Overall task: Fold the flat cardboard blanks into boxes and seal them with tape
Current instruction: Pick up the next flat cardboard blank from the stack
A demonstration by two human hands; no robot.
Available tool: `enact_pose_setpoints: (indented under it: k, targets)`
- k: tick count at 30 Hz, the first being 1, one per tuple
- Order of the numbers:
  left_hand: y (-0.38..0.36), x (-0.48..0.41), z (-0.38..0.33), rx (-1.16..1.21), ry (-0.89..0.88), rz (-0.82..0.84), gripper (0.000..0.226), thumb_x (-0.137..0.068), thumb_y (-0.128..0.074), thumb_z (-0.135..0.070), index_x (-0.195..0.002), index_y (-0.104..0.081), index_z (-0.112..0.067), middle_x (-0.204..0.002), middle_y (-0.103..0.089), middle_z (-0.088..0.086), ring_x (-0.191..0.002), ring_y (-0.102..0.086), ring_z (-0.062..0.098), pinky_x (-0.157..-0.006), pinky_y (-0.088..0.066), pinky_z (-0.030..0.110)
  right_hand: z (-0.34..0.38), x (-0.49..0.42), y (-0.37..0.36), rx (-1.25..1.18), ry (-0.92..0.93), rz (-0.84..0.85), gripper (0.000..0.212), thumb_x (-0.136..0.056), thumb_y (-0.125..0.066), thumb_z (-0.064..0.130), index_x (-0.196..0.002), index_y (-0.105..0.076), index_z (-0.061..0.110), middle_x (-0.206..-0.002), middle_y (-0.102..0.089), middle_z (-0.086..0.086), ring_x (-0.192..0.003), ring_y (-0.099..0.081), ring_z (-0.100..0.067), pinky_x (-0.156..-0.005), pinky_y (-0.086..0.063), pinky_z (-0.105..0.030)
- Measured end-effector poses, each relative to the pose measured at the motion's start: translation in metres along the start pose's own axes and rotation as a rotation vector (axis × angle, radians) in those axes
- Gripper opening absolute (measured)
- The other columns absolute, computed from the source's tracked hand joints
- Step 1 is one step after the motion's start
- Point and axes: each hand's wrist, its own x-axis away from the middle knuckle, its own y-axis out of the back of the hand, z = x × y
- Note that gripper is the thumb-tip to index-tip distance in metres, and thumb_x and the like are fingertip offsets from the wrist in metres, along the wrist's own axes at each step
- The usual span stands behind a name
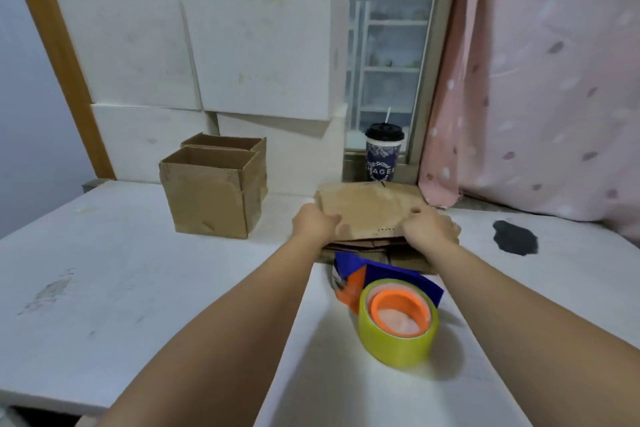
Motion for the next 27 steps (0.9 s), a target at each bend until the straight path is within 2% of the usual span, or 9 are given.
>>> enact_pose_setpoints:
  k: [5, 9, 11, 14, 17, 20, 23, 25, 27]
  targets:
    - [-0.012, -0.004, 0.004, 0.025, 0.081, 0.01, 0.038, -0.083, -0.07, -0.029, -0.108, -0.06, -0.002, -0.104, -0.065, 0.013, -0.096, -0.062, 0.03, -0.081, -0.054, 0.036, -0.033, -0.011, 0.003, -0.35, -0.054, 0.011, 0.055, -0.086, -0.065, 0.031, -0.137, -0.046, 0.018, -0.133, -0.053, -0.013, -0.121, -0.048, -0.033, -0.099, -0.043, -0.041]
    - [-0.016, 0.002, -0.001, 0.497, 0.142, 0.067, 0.022, -0.087, -0.062, -0.004, -0.109, -0.063, -0.003, -0.102, -0.067, 0.016, -0.092, -0.065, 0.032, -0.082, -0.056, 0.046, -0.045, -0.01, 0.007, -0.582, -0.092, -0.122, 0.047, -0.085, -0.068, 0.023, -0.129, -0.052, 0.016, -0.126, -0.057, -0.01, -0.112, -0.052, -0.029, -0.089, -0.046, -0.037]
    - [-0.01, 0.006, -0.007, 0.646, 0.102, 0.079, 0.024, -0.088, -0.057, 0.004, -0.109, -0.062, -0.006, -0.105, -0.068, 0.016, -0.093, -0.066, 0.03, -0.086, -0.055, 0.043, -0.047, -0.011, 0.014, -0.696, -0.139, -0.204, 0.039, -0.085, -0.066, 0.02, -0.123, -0.057, 0.016, -0.122, -0.06, -0.008, -0.106, -0.054, -0.026, -0.085, -0.045, -0.034]
    - [0.006, 0.012, -0.015, 0.715, -0.023, 0.092, 0.044, -0.089, -0.054, 0.006, -0.129, -0.051, -0.011, -0.107, -0.068, 0.012, -0.1, -0.065, 0.026, -0.092, -0.052, 0.04, -0.044, -0.01, 0.029, -0.907, -0.156, -0.2, 0.03, -0.089, -0.062, 0.027, -0.118, -0.061, 0.017, -0.116, -0.062, -0.005, -0.097, -0.055, -0.022, -0.091, -0.049, -0.039]
    - [0.028, 0.023, -0.022, 0.762, -0.151, 0.101, 0.04, -0.089, -0.052, 0.008, -0.12, -0.052, -0.017, -0.098, -0.07, 0.006, -0.089, -0.069, 0.017, -0.077, -0.056, 0.027, -0.03, -0.002, 0.041, -0.908, 0.033, -0.18, 0.02, -0.095, -0.053, 0.033, -0.106, -0.064, 0.02, -0.114, -0.065, -0.006, -0.1, -0.057, -0.021, -0.096, -0.047, -0.041]
    - [0.049, 0.046, -0.025, 0.708, -0.274, 0.041, 0.029, -0.092, -0.052, 0.001, -0.108, -0.053, -0.023, -0.095, -0.07, -0.002, -0.077, -0.069, 0.005, -0.063, -0.052, 0.016, -0.011, 0.016, 0.046, -0.855, 0.187, -0.216, 0.038, -0.097, -0.047, 0.036, -0.129, -0.054, 0.015, -0.127, -0.059, -0.003, -0.117, -0.054, -0.022, -0.103, -0.042, -0.041]
    - [0.063, 0.074, -0.019, 0.572, -0.401, -0.064, 0.019, -0.094, -0.056, -0.023, -0.109, -0.05, -0.033, -0.11, -0.063, -0.012, -0.096, -0.063, 0.002, -0.079, -0.051, 0.023, 0.01, 0.048, 0.045, -0.909, 0.322, -0.183, 0.053, -0.098, -0.045, 0.042, -0.146, -0.037, 0.02, -0.144, -0.046, 0.004, -0.131, -0.041, -0.013, -0.109, -0.033, -0.032]
    - [0.072, 0.09, -0.013, 0.586, -0.434, -0.174, 0.024, -0.093, -0.054, -0.032, -0.116, -0.047, -0.036, -0.113, -0.058, -0.018, -0.104, -0.057, 0.001, -0.088, -0.048, 0.027, 0.026, 0.073, 0.043, -0.906, 0.418, -0.122, 0.064, -0.095, -0.045, 0.051, -0.15, -0.028, 0.022, -0.149, -0.039, 0.006, -0.127, -0.035, -0.002, -0.105, -0.027, -0.021]
    - [0.08, 0.103, -0.006, 0.609, -0.433, -0.271, 0.026, -0.093, -0.054, -0.034, -0.119, -0.049, -0.035, -0.114, -0.059, -0.018, -0.107, -0.055, 0.001, -0.091, -0.048, 0.03, 0.039, 0.1, 0.041, -0.885, 0.489, -0.04, 0.086, -0.083, -0.044, 0.067, -0.152, -0.019, 0.024, -0.152, -0.033, 0.007, -0.12, -0.028, 0.003, -0.1, -0.021, -0.017]
